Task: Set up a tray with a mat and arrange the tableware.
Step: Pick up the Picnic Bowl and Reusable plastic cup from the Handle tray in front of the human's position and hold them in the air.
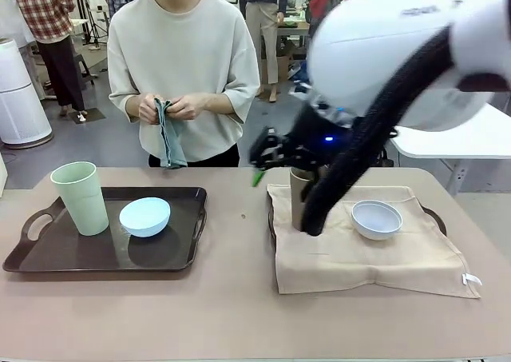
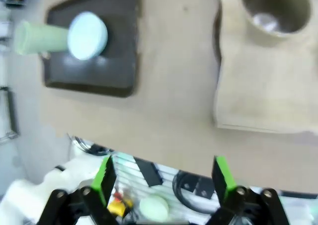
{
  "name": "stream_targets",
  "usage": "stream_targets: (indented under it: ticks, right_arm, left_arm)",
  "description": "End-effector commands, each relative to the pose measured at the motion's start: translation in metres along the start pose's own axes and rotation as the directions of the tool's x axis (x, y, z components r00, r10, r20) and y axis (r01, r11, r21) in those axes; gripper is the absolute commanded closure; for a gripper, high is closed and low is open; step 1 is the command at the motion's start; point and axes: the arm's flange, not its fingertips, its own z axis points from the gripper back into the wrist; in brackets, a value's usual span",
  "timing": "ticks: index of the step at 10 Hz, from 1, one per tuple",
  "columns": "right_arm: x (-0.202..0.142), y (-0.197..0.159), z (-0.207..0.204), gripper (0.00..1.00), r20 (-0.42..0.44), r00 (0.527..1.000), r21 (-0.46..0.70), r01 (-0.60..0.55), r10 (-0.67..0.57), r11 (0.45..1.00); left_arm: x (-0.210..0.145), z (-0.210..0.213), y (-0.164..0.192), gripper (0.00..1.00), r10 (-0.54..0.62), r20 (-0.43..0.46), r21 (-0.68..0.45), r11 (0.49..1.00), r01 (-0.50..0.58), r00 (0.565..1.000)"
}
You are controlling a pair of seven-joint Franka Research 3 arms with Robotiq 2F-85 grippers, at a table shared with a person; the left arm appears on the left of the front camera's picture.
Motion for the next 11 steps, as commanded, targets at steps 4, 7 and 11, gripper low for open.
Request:
stream_targets:
  ticks: [4,7,11]
  right_arm:
    - [0.048,0.094,-0.061,0.00,0.045,0.996,-0.182,-0.064,0.073,0.981]
    - [0.056,0.121,-0.095,0.00,0.090,0.984,-0.269,-0.123,0.153,0.955]
    - [0.076,0.140,-0.108,0.00,0.030,0.994,-0.217,-0.099,0.108,0.971]
  left_arm:
    - [-0.029,-0.008,0.007,0.00,0.032,0.011,0.091,0.995,-0.033,0.999]
    - [-0.042,-0.012,0.004,0.00,0.056,-0.006,0.175,0.983,-0.054,0.998]
    - [-0.046,-0.018,0.016,0.00,0.070,-0.058,0.152,0.987,-0.061,0.996]
